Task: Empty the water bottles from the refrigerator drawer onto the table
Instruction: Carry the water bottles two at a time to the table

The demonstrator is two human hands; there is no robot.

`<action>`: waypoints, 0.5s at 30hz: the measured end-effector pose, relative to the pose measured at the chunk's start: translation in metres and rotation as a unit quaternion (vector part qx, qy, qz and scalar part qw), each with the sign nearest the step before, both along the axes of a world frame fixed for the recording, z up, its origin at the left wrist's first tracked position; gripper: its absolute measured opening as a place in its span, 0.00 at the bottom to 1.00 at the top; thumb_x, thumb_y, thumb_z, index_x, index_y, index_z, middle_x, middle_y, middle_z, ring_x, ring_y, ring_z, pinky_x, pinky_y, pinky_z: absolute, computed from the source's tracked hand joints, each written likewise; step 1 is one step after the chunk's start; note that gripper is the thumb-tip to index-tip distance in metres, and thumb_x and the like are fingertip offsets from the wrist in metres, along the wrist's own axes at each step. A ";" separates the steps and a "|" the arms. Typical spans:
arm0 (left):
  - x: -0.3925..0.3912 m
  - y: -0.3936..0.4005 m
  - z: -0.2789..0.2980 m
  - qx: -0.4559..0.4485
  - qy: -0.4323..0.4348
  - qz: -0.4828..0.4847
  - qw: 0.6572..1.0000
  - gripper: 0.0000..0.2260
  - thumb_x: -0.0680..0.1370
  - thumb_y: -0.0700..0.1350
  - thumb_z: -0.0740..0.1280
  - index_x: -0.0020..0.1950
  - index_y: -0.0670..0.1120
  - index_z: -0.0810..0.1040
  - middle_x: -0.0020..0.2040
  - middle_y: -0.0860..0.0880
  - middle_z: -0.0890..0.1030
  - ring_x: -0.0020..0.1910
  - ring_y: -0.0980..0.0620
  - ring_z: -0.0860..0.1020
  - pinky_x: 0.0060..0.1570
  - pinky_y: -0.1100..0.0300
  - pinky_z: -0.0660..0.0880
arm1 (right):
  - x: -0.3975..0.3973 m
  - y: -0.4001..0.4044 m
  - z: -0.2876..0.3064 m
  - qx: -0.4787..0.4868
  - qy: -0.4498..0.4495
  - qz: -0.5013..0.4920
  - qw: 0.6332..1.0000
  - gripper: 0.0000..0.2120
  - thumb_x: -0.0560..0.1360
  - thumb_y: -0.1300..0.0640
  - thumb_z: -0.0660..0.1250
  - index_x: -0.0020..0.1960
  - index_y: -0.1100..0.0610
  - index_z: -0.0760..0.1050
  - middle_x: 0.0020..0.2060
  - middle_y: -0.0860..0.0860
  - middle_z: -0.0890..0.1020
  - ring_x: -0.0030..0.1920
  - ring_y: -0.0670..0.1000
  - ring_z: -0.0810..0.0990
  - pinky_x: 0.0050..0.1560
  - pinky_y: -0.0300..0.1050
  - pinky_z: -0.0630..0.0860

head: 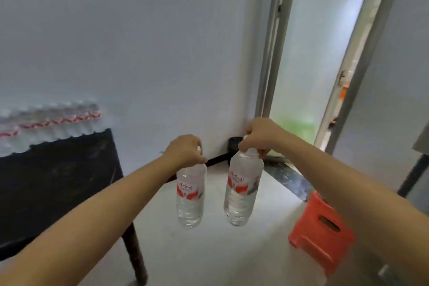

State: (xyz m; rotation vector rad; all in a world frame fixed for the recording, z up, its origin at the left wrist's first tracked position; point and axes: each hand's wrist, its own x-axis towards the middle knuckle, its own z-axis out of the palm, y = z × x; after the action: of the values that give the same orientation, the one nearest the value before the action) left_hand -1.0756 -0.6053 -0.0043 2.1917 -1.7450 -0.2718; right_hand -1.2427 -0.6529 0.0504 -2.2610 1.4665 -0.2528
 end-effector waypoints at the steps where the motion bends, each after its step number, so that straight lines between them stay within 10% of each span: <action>1: 0.029 0.010 0.000 0.007 0.008 0.029 1.000 0.14 0.73 0.49 0.70 0.54 0.41 0.79 0.53 0.45 0.80 0.45 0.52 0.72 0.42 0.62 0.67 | 0.030 0.000 -0.003 0.009 0.015 0.033 0.999 0.08 0.69 0.62 0.70 0.34 0.62 0.72 0.29 0.53 0.73 0.26 0.51 0.74 0.23 0.37 0.77; 4: 0.104 0.040 -0.003 0.015 0.029 0.114 0.993 0.15 0.74 0.48 0.70 0.54 0.40 0.79 0.49 0.46 0.78 0.46 0.51 0.73 0.41 0.64 0.68 | 0.118 -0.002 -0.015 0.021 0.037 0.117 0.992 0.11 0.69 0.62 0.70 0.50 0.66 0.78 0.40 0.56 0.77 0.38 0.54 0.79 0.42 0.45 0.82; 10: 0.244 0.071 -0.012 0.051 0.021 0.264 0.963 0.15 0.74 0.48 0.70 0.55 0.40 0.79 0.49 0.44 0.80 0.47 0.48 0.78 0.44 0.59 0.72 | 0.282 -0.016 -0.031 0.023 0.039 0.222 0.974 0.07 0.69 0.64 0.68 0.46 0.65 0.76 0.38 0.56 0.74 0.32 0.52 0.75 0.32 0.39 0.75; 15: 0.359 0.074 -0.007 0.057 0.048 0.358 0.931 0.18 0.73 0.44 0.71 0.61 0.40 0.75 0.59 0.42 0.78 0.56 0.44 0.78 0.51 0.57 0.76 | 0.421 -0.033 -0.037 0.006 0.026 0.310 0.950 0.09 0.72 0.61 0.68 0.51 0.64 0.77 0.45 0.56 0.76 0.43 0.54 0.78 0.47 0.44 0.80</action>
State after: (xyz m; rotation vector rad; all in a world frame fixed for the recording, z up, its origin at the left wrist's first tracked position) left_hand -0.7166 -0.5309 -0.0112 2.6663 -0.7970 -0.2889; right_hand -0.8221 -0.6855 0.0134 -2.5949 0.7057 0.0121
